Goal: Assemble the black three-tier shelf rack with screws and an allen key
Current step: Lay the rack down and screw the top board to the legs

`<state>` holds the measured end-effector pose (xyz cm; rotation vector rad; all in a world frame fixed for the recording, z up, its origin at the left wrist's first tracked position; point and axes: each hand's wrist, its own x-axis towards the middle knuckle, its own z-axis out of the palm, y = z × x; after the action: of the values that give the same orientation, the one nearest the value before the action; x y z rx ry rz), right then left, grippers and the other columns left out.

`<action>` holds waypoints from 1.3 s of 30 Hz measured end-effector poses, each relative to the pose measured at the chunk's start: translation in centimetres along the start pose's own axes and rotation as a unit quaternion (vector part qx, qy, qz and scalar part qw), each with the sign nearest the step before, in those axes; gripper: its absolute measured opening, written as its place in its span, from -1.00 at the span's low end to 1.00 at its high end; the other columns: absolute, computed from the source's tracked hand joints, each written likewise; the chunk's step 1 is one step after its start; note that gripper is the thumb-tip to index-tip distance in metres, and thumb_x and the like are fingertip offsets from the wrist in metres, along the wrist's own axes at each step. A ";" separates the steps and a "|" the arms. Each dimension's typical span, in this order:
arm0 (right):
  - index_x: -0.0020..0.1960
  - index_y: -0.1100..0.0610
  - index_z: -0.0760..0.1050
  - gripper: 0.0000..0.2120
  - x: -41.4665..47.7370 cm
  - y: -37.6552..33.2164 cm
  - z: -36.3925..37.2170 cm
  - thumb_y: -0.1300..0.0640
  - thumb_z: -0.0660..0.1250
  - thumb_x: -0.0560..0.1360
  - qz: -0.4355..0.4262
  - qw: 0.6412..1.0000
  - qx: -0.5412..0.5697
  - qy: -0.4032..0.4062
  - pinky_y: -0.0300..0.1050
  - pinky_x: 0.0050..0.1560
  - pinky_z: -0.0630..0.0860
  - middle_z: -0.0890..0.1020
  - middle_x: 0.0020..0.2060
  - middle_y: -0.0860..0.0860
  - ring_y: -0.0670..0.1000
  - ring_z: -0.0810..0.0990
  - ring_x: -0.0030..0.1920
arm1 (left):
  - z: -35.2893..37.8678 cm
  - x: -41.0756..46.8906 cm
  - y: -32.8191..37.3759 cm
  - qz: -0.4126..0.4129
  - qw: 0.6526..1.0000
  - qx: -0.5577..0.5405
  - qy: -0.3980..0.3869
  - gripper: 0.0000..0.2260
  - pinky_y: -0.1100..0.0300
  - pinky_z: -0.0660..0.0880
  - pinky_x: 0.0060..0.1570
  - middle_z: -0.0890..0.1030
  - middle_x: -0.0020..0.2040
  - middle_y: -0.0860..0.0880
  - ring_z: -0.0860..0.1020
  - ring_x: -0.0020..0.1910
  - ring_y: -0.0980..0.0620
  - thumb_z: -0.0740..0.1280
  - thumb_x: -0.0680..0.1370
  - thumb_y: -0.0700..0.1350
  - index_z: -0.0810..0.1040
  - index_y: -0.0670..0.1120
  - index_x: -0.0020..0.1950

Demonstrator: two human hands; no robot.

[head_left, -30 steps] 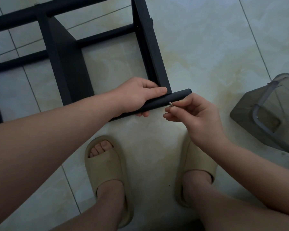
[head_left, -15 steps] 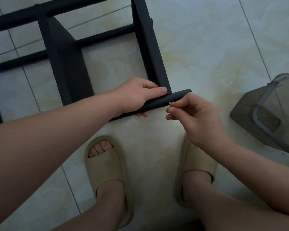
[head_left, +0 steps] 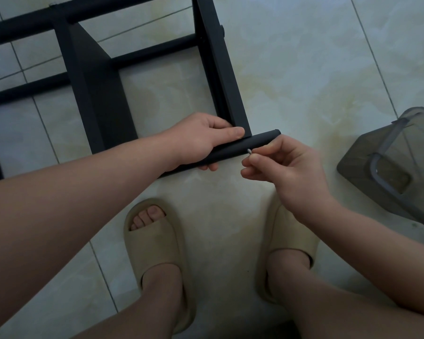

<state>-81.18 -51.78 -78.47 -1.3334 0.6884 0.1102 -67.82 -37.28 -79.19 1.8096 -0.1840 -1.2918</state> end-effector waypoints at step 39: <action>-0.20 0.08 0.48 -0.78 0.1 0.7 -0.5 0.32 0.44 0.51 -0.119 0.964 -0.237 0.007 0.14 -0.09 0.66 0.67 -0.25 -0.12 -0.05 0.72 -0.25 | 0.2 0.0 0.3 0.004 1.000 0.016 0.010 -0.74 0.28 0.46 -0.50 0.56 -0.51 0.03 0.52 -0.55 0.08 0.34 0.60 0.11 0.67 -0.03 -0.12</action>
<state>-81.58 -52.08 -79.13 -1.8690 0.5245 0.0729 -67.88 -37.55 -78.93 1.8471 -0.2010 -1.2711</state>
